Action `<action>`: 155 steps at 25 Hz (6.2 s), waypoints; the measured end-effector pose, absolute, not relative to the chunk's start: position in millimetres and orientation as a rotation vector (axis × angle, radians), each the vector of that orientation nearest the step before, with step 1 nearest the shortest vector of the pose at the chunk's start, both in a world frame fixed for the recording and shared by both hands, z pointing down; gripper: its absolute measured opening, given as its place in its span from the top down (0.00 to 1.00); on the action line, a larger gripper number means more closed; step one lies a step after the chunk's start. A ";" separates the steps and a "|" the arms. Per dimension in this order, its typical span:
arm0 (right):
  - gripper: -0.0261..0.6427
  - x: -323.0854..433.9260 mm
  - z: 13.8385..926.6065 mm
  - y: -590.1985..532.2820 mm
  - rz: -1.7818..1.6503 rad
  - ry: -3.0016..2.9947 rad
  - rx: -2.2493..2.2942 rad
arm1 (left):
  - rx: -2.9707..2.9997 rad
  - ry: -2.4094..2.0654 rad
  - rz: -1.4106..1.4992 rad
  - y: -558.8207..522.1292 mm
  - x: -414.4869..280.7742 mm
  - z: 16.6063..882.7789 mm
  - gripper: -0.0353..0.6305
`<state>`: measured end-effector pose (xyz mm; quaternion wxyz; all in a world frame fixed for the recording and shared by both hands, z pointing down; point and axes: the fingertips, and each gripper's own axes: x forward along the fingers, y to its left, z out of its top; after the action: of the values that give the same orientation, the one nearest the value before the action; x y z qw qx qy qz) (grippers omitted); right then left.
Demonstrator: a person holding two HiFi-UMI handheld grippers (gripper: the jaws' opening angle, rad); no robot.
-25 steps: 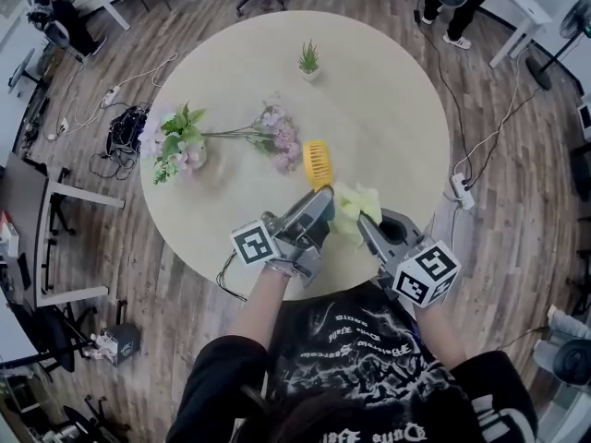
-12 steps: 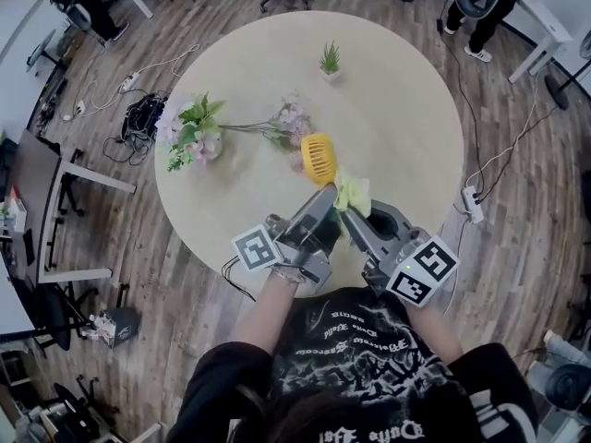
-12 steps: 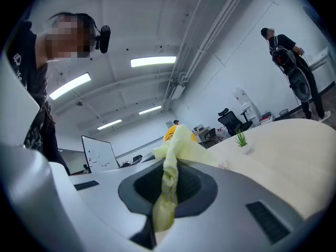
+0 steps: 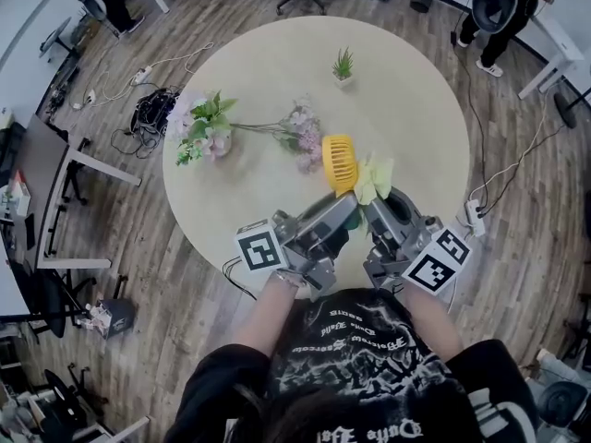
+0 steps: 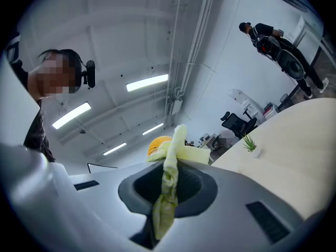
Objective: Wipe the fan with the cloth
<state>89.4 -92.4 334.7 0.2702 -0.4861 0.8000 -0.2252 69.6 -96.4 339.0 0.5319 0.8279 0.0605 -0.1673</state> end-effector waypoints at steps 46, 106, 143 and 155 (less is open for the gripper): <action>0.92 99.1 301.4 -115.3 -0.861 2.028 -0.699 | 2.122 0.148 -0.261 -83.4 68.6 325.5 0.65; 0.92 115.7 395.0 -72.8 -1.036 1.955 -1.081 | 2.157 -0.669 0.412 -122.2 -31.4 532.8 0.65; 0.92 128.3 418.6 -69.9 -0.984 2.019 -1.388 | 2.267 -0.921 0.896 -122.9 -25.7 564.4 0.49; 0.92 79.3 428.4 -95.7 -0.690 2.429 -1.855 | 2.414 -1.044 0.356 -149.5 -78.4 450.2 0.49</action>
<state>79.3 -95.7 428.4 0.0041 -0.5919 0.7753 -0.2203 -78.4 -149.5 450.2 0.2414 0.8826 -0.3817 0.1303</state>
